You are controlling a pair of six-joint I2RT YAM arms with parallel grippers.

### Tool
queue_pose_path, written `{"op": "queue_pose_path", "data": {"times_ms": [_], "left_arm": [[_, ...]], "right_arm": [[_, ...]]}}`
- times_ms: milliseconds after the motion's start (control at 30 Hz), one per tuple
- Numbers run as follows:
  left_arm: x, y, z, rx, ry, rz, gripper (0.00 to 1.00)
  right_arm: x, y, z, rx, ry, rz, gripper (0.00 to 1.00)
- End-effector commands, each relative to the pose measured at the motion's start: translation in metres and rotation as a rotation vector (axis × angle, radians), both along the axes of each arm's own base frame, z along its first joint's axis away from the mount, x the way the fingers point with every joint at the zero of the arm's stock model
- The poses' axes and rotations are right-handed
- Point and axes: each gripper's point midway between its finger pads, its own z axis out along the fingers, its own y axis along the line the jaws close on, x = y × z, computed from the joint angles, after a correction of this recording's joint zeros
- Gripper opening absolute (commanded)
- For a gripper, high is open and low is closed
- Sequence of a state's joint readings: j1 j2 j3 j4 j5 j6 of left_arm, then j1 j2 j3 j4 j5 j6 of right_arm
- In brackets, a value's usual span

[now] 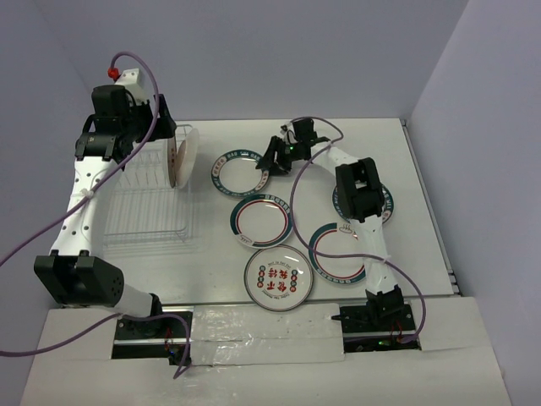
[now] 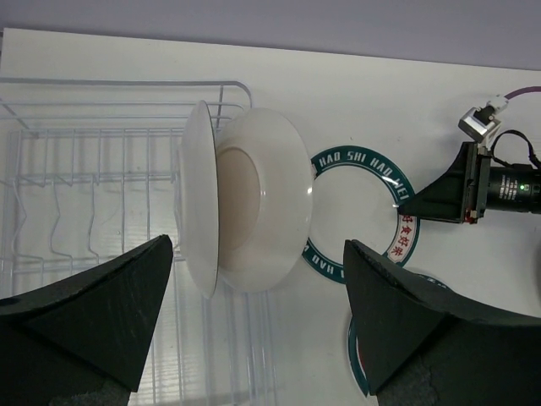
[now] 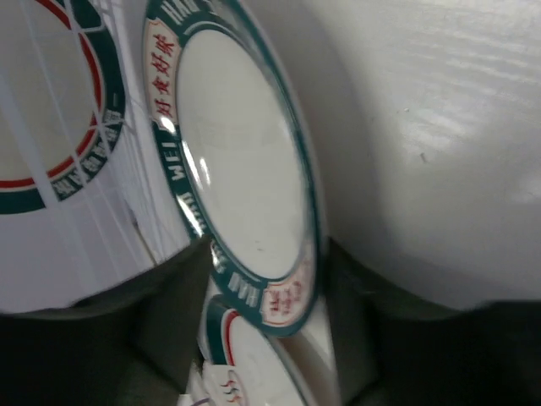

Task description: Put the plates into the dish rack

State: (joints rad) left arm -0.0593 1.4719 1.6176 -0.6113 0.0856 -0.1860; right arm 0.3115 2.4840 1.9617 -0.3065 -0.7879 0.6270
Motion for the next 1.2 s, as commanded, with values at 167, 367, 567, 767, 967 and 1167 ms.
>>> {"op": "queue_pose_path", "data": {"times_ms": [167,367,567,767,967,1167], "left_arm": [[-0.002,-0.007,0.014,-0.05,-0.049,-0.014,0.91],[-0.002,-0.015,0.025,-0.072,-0.073,-0.058,0.91],[-0.001,-0.034,0.036,-0.109,-0.084,-0.149,0.93],[-0.015,-0.077,0.044,-0.176,-0.075,-0.327,0.93],[-0.041,-0.124,0.054,-0.244,-0.098,-0.523,0.93],[-0.05,-0.149,0.035,-0.249,-0.038,-0.587,0.85]], "right_arm": [[0.005,-0.003,0.011,0.057,-0.015,-0.007,0.08],[0.017,-0.057,0.084,0.112,-0.141,-0.075,0.0],[0.009,-0.092,0.184,0.183,-0.363,-0.08,0.0],[-0.04,-0.081,0.244,0.168,-0.546,0.023,0.0],[-0.091,-0.075,0.28,0.141,-0.637,0.112,0.0],[-0.128,-0.067,0.296,0.162,-0.679,0.181,0.0]]}}
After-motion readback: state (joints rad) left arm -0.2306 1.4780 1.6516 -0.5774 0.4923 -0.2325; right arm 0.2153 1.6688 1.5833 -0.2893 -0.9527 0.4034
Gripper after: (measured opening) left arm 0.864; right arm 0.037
